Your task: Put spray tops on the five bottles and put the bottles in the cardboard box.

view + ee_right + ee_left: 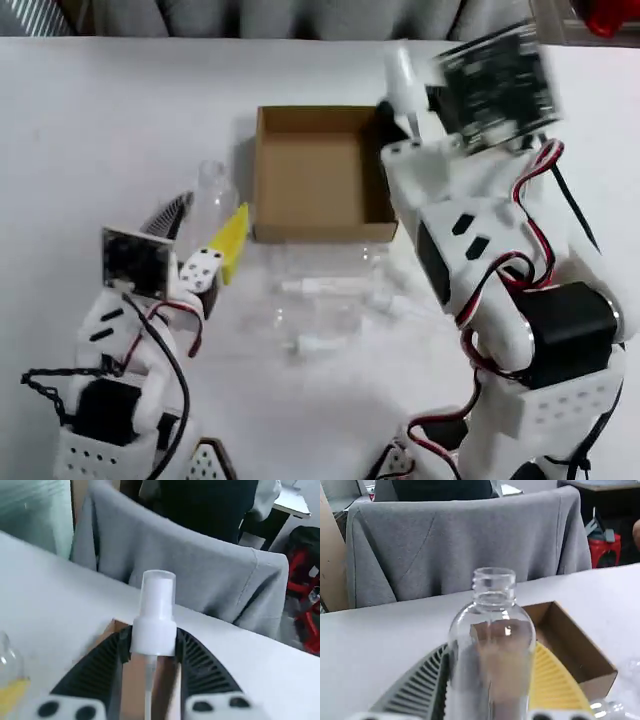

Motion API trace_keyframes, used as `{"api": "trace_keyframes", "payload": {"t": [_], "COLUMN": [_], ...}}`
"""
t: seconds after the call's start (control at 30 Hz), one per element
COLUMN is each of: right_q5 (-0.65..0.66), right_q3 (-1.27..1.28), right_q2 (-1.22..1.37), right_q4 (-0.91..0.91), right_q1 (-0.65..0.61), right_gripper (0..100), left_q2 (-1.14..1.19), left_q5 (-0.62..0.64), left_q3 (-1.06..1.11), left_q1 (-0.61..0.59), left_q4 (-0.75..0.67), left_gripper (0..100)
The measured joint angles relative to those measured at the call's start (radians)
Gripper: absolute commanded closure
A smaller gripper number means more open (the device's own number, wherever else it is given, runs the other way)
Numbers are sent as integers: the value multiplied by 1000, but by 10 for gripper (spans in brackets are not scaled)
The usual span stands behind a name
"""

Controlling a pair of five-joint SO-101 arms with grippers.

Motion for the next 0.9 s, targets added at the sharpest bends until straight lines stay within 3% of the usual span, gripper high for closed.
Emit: {"api": "trace_keyframes", "payload": {"t": [0.13, 0.33, 0.5, 0.67, 0.9], "right_q5": [-252, -476, -520, -526, -526], "right_q3": [0, 3, 3, 26, 239], "right_q2": [0, -61, -152, -170, -290], "right_q4": [-115, -184, -186, -186, -216], "right_q1": [3, 8, 8, 8, -26], "right_gripper": [984, 984, 984, 984, 984], "left_q2": [-48, -100, -187, -262, -264], "left_q5": [110, 110, 110, 109, 107], "left_q3": [77, 175, 213, 213, 215], "left_q1": [-2, 54, 97, 123, 123], "left_q4": [-98, -149, -141, -31, 5], "left_gripper": [977, 977, 977, 977, 977]}}
